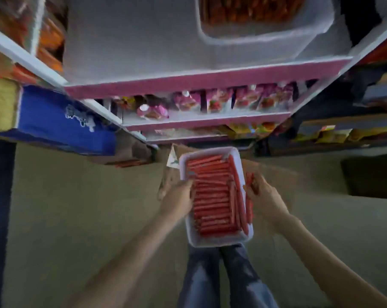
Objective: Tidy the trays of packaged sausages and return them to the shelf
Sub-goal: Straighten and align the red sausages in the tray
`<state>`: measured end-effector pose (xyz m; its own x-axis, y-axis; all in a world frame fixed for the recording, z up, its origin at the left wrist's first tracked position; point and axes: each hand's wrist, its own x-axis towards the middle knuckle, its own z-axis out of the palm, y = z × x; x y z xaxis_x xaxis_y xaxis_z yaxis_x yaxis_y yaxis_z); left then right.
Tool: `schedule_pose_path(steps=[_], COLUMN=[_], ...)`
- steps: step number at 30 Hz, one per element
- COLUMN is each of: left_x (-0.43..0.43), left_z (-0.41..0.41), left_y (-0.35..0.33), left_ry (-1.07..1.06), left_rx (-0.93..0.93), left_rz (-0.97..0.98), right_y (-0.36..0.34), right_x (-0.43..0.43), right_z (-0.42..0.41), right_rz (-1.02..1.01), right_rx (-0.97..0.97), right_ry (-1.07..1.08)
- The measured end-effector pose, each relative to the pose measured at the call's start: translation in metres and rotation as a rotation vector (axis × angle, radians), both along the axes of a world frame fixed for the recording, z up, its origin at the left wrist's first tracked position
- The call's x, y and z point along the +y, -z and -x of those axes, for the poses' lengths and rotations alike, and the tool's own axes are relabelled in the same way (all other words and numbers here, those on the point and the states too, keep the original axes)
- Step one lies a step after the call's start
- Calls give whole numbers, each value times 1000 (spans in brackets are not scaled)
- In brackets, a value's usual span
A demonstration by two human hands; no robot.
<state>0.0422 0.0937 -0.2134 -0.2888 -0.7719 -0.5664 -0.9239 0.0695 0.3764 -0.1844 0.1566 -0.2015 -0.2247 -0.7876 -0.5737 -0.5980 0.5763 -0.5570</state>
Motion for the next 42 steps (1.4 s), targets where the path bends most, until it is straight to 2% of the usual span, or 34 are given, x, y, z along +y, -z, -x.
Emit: schedule_pose_path(steps=[2, 5, 7, 9, 12, 15, 18, 22, 28, 31, 33, 37, 38, 40, 42], left_x=[14, 30, 34, 31, 22, 10, 4, -10, -20, -15, -12, -13, -15, -21, -28], left_z=[3, 12, 19, 26, 36, 43, 50, 52, 53, 42, 36, 32, 32, 34, 37], left_y=[35, 78, 97, 114, 138, 155, 162, 164, 161, 152, 133, 63, 40, -6, -51], left_ry=[175, 250, 329, 399, 498, 535, 542, 457, 567, 446, 311, 211, 205, 201, 236], left_rx=[-81, -81, -125, -183, -252, -238, -211, -146, -141, -88, 30, 197, 247, 324, 351], left_rz=[35, 3, 13, 32, 87, 217, 325, 159, 172, 140, 68, 84, 91, 132, 265], right_y=[52, 106, 127, 144, 161, 173, 176, 178, 175, 167, 148, 67, 38, -21, -78], right_x=[17, 34, 38, 44, 57, 65, 72, 79, 75, 73, 64, 24, 11, -14, -34], right_z=[-4, -14, -19, -24, -28, -25, -26, -25, -26, -24, -21, -17, -17, -17, -19], right_rz=[-66, -105, -88, -44, 186, 304, 257, 241, 185, 199, 213, 226, 257, 364, 444], right_rx=[131, 316, 376, 456, 638, 677, 704, 699, 715, 664, 535, -75, -179, -252, -264], right_ry=[-153, -348, -374, -385, -455, -485, -501, -546, -656, -643, -561, -119, -8, 90, 51])
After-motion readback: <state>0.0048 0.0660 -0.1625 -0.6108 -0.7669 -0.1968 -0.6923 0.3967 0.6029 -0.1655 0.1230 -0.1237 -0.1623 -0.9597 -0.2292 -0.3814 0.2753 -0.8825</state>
